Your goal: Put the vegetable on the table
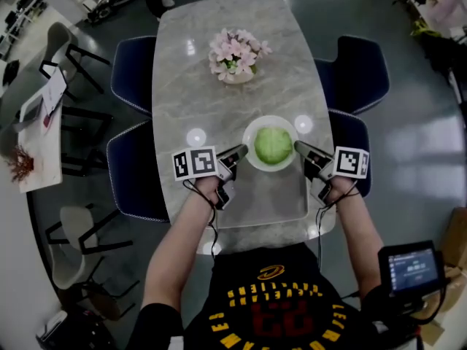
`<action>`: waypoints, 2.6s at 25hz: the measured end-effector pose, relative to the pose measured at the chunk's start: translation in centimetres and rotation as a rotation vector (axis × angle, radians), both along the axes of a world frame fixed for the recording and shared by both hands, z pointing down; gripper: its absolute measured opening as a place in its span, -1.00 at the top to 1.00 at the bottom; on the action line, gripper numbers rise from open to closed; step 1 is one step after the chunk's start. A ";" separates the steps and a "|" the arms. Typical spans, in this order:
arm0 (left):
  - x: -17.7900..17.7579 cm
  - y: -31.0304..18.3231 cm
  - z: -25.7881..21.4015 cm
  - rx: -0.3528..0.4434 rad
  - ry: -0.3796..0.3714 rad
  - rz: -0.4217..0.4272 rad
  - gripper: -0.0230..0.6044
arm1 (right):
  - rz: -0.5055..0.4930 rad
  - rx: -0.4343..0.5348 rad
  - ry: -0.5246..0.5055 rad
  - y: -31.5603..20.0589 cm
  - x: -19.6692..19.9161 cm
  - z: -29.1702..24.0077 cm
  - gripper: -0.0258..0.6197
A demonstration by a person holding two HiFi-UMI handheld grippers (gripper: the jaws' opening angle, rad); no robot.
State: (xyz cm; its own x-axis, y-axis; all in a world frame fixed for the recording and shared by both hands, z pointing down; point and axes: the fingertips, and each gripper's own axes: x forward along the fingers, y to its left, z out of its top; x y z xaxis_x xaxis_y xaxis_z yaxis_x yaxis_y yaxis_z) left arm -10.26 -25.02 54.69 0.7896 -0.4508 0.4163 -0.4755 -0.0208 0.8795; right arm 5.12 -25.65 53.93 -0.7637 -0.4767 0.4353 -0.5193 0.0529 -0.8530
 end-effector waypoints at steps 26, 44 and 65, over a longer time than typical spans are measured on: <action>2.2 -5.6 2.0 -0.091 -0.027 0.028 0.85 | 0.047 -0.062 0.088 -5.3 2.2 1.7 0.84; 3.1 -9.6 13.1 -0.193 -0.105 0.044 0.85 | 0.028 -0.173 0.097 -9.5 2.8 13.8 0.84; 3.1 -9.4 13.9 -0.216 -0.161 0.072 0.85 | 0.040 -0.179 0.133 -9.1 2.7 14.7 0.84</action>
